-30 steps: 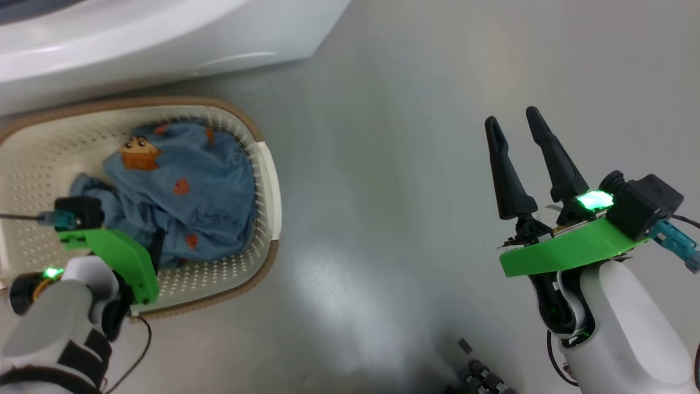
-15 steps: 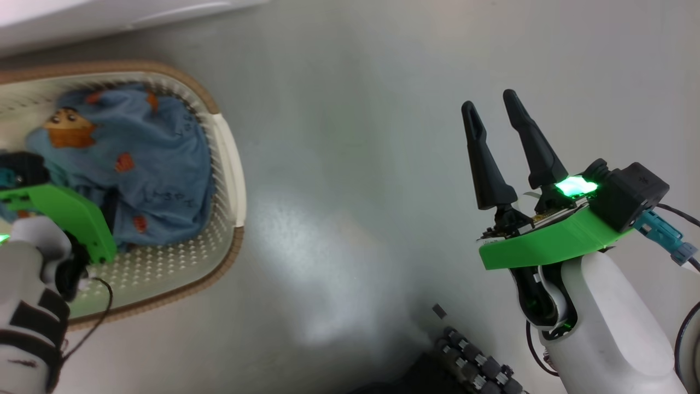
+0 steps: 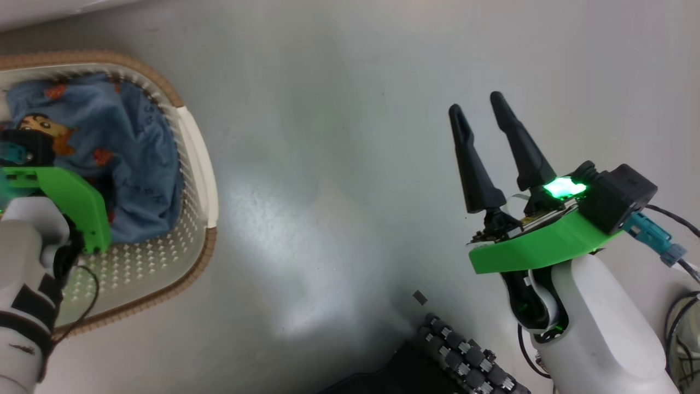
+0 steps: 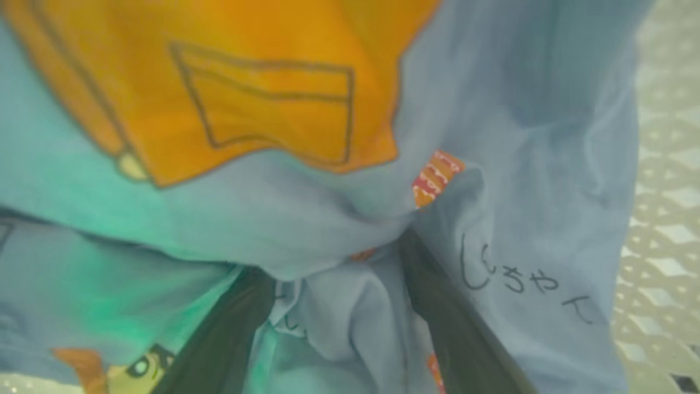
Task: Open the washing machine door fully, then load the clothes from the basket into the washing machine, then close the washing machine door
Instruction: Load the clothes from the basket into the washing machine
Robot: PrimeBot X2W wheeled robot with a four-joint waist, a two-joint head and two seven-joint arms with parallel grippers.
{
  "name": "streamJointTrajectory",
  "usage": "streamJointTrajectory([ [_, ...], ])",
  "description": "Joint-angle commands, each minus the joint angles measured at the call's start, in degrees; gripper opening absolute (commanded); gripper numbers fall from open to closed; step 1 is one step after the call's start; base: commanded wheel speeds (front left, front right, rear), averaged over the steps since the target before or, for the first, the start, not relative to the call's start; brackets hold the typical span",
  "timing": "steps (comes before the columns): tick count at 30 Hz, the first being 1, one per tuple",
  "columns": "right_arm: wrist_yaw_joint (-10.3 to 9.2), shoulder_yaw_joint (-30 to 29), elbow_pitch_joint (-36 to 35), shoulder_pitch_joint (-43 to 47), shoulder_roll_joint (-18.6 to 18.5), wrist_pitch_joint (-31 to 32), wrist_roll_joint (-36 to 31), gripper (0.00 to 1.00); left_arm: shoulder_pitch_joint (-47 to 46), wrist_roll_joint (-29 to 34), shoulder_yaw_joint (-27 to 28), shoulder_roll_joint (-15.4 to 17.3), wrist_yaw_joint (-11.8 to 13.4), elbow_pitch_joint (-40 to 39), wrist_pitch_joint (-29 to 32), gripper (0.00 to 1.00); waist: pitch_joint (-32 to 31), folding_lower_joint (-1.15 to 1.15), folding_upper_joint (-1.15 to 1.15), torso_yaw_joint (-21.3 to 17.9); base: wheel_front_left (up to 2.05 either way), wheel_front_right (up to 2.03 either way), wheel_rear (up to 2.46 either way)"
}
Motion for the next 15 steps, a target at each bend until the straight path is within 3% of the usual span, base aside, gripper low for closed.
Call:
streamJointTrajectory([
  [1,0.32,0.97,-1.14,1.03,0.11,-0.51,-0.61,1.00,0.13,1.22,0.18,2.12,1.32,0.28,-0.11,1.00,0.24,0.00,0.00,-0.36,0.00,0.00,0.00],
  [4,0.32,1.06,-1.10,1.01,0.20,-0.51,-0.58,1.00,-0.33,2.11,-0.60,2.57,3.24,0.92,0.18,1.00,0.41,0.00,0.00,-0.65,0.00,0.00,0.00],
  [6,0.32,1.02,-1.04,1.12,0.23,-0.51,-0.60,1.00,-0.53,2.12,-0.67,2.57,3.59,1.10,-0.31,0.25,0.40,0.00,0.00,-0.69,0.00,0.00,0.00],
  [7,0.32,0.99,-1.01,1.16,0.25,-0.51,-0.61,1.00,-0.67,2.05,-0.62,2.58,3.51,1.12,-0.96,0.00,0.40,0.00,0.00,-0.68,0.00,0.00,0.00],
  [15,0.32,0.57,-0.51,0.71,0.34,-0.51,-0.70,1.00,-0.83,0.49,0.04,1.52,1.33,1.34,-4.07,0.00,-0.88,0.00,0.00,0.64,0.00,0.00,0.00],
])
